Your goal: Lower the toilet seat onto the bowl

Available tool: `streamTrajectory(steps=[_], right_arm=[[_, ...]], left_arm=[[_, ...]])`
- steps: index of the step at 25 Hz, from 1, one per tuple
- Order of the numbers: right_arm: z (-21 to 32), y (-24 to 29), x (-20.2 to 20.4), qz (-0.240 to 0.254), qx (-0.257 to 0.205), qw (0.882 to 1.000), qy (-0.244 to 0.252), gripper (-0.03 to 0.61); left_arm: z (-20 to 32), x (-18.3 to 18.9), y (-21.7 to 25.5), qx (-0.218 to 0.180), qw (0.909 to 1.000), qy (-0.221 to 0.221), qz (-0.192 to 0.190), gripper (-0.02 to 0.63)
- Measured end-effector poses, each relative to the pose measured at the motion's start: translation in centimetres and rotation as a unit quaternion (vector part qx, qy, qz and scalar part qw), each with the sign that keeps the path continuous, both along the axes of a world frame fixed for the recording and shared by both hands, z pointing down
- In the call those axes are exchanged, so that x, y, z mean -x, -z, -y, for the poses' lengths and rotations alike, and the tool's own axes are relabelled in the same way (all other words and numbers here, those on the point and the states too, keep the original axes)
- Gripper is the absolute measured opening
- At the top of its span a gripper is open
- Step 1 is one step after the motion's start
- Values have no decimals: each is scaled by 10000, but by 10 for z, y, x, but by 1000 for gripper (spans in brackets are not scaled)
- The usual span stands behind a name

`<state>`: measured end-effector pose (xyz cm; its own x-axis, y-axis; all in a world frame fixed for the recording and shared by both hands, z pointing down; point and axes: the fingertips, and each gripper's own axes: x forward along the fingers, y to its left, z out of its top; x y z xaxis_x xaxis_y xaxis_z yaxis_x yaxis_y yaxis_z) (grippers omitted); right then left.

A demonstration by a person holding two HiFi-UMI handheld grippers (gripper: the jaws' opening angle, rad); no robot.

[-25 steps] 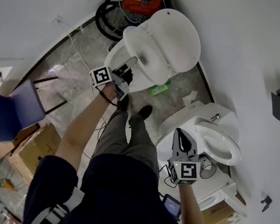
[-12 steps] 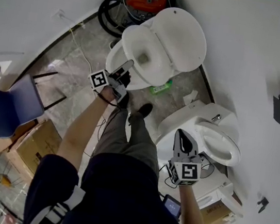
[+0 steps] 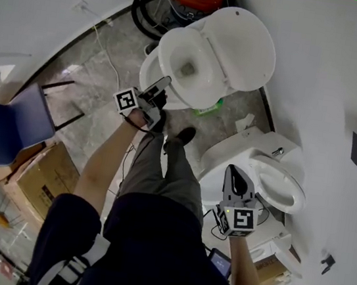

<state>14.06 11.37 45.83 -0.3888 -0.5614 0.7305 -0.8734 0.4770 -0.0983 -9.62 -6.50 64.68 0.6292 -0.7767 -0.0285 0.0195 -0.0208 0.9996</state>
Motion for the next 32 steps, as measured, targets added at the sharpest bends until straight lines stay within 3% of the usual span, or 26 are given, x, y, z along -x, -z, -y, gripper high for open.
streamTrajectory(steps=[32], right_arm=[[8,-28,38,-80,345,9984,449,18]], left_arm=[[-57,65,-91,824,9940,329,636,196]])
